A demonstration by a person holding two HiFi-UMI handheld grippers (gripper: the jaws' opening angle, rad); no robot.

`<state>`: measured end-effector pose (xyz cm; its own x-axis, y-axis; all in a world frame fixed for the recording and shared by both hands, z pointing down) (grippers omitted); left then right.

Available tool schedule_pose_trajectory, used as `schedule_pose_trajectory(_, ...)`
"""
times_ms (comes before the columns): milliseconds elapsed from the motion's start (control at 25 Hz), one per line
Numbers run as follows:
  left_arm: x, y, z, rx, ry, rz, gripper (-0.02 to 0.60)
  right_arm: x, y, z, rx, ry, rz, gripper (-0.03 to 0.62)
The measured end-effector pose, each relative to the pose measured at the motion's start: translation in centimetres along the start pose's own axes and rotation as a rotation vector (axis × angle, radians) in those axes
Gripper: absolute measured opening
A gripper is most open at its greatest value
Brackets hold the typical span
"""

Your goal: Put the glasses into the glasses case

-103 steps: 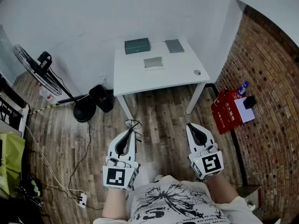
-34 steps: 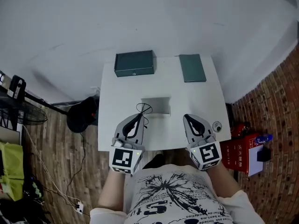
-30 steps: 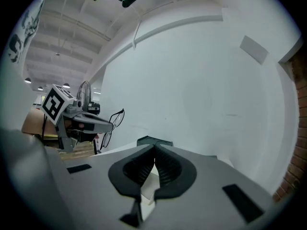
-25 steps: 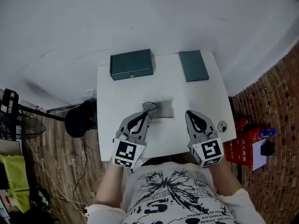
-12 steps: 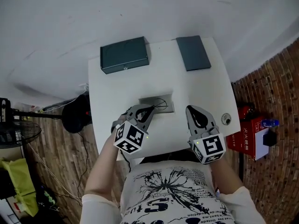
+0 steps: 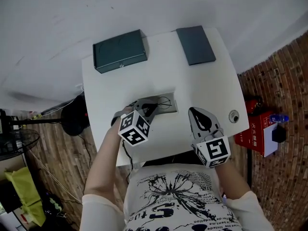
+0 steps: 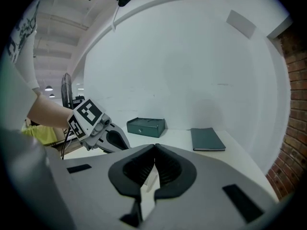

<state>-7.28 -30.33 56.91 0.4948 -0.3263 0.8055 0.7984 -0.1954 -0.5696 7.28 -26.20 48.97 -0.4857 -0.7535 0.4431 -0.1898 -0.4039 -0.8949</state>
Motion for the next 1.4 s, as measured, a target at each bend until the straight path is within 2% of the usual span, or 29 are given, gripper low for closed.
schedule_pose_trajectory(160, 1.4, -0.5, 0.0, 0.063, -0.022, -0.06, 0.017, 0.1, -0.8, 0.4, 0.021, -0.013, -0.032, 0.015)
schedule_pose_trajectory(360, 2.9, -1.2, 0.6, 0.112, -0.09, -0.128, 0.017, 0.8, -1.1, 0.7, 0.0, -0.014, -0.06, 0.015)
schedule_pose_trajectory(760, 5.0, -2.0, 1.3, 0.112, -0.189, -0.193, 0.017, 1.7, -0.6, 1.3, -0.002, -0.028, -0.062, 0.015)
schedule_pose_trajectory(880, 5.2, -2.1, 1.5, 0.088, -0.22, -0.209, 0.017, 1.8, -0.5, 1.3, 0.001, -0.023, -0.061, 0.015)
schedule_pose_trajectory(1160, 5.1, -2.0, 1.3, 0.035, -0.231, -0.188, 0.038, 2.1, -0.3, 1.3, -0.012, -0.018, -0.067, 0.015)
schedule_pose_trajectory(1320, 3.7, -1.2, 0.6, 0.006, -0.182, -0.114, 0.061, 2.2, 0.1, 1.3, -0.038, -0.021, -0.072, 0.015)
schedule_pose_trajectory(1400, 2.6, -0.7, 0.7, -0.009, -0.187, -0.082, 0.063, 2.2, 0.2, 1.2, -0.048, -0.019, -0.072, 0.015)
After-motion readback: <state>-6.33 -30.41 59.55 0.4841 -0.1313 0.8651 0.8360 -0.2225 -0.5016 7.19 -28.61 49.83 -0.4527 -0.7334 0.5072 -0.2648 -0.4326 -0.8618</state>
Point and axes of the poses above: the fingertips, and each gripper's own axes: x forward along the fingers, z to its right, y out of its top, the point moved 4 cm from there along -x, backward along the fingers, and after that the axes turned 4 degrees about -z, right-handed, at the moved point
